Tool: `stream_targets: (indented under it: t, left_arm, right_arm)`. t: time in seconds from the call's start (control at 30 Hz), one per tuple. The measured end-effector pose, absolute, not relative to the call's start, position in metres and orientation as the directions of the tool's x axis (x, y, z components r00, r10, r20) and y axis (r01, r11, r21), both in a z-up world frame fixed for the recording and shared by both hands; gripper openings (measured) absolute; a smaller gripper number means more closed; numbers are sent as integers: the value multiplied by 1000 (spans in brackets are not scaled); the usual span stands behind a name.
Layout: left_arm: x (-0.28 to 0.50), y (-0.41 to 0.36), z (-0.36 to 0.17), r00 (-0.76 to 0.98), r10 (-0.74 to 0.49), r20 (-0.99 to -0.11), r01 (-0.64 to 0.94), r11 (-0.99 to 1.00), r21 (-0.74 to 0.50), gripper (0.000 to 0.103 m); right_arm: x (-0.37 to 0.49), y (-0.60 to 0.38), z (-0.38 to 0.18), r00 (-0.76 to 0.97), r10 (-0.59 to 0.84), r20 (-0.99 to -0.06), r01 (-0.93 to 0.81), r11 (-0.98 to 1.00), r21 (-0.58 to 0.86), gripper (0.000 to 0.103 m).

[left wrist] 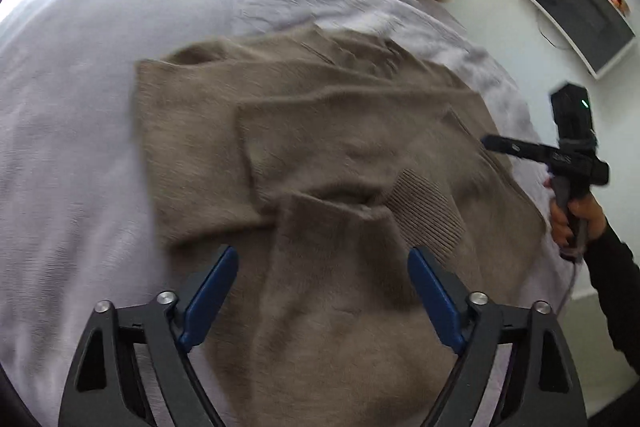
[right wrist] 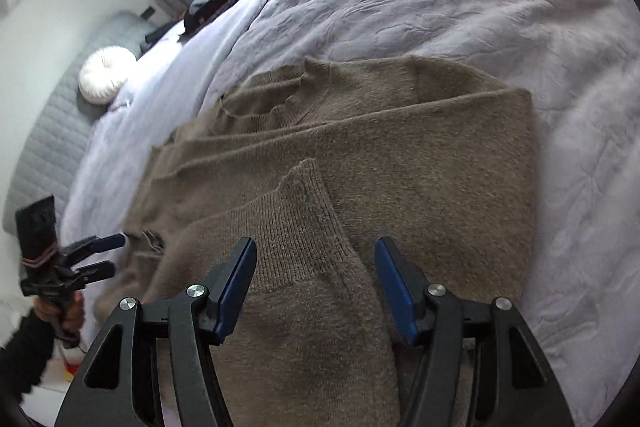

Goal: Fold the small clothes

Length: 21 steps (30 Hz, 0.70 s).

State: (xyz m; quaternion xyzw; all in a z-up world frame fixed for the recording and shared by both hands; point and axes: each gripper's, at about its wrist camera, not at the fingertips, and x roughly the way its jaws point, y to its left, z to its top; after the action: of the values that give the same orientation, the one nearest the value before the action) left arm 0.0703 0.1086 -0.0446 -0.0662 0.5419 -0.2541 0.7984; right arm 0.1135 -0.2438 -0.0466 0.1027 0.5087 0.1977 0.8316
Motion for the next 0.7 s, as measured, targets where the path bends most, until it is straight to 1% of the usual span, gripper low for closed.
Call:
stream_targets:
  t: [0.03, 0.1, 0.17, 0.23, 0.27, 0.3, 0.33, 0.43, 0.57, 0.63, 0.7]
  left_arm:
    - [68, 100, -46, 259, -474, -842, 362, 855, -370, 81]
    - [65, 85, -55, 228, -405, -885, 396, 869, -296, 81]
    - [63, 80, -61, 217, -375, -901, 400, 876, -268, 81]
    - [62, 83, -64, 210, -383, -899, 383, 879, -285, 78]
    - [60, 85, -64, 208, -404, -891, 371, 875, -310, 61]
    - [59, 87, -65, 186, -431, -883, 364, 865, -346, 21]
    - [57, 89, -65, 174, -446, -878, 358, 859, -365, 4]
    - [41, 94, -56, 225, -470, -853, 367, 852, -373, 4]
    - [20, 111, -17, 361, -507, -782, 351, 851, -390, 4]
    - [15, 120, 1, 419, -507, -753, 346, 856, -384, 4]
    - [15, 124, 9, 446, -486, -751, 343, 868, -358, 4]
  right_arm:
    - [111, -240, -47, 400, 422, -813, -238, 905, 353, 66]
    - [113, -225, -51, 395, 354, -848, -263, 928, 265, 66]
    - [114, -217, -55, 392, 298, -870, -268, 942, 202, 63]
    - [109, -215, -53, 403, 268, -875, -271, 948, 165, 41]
    - [104, -214, -48, 418, 263, -869, -279, 948, 153, 8]
    - [96, -213, -42, 448, 246, -859, -284, 951, 123, 8]
    - [90, -212, -37, 470, 233, -851, -290, 952, 100, 8]
    - [58, -208, -16, 561, 194, -805, -301, 953, 19, 8]
    - [23, -206, 26, 686, 145, -713, -272, 960, -67, 8]
    - [15, -203, 41, 716, 131, -686, -270, 958, -99, 8]
    - [11, -199, 51, 743, 108, -660, -264, 954, -140, 8]
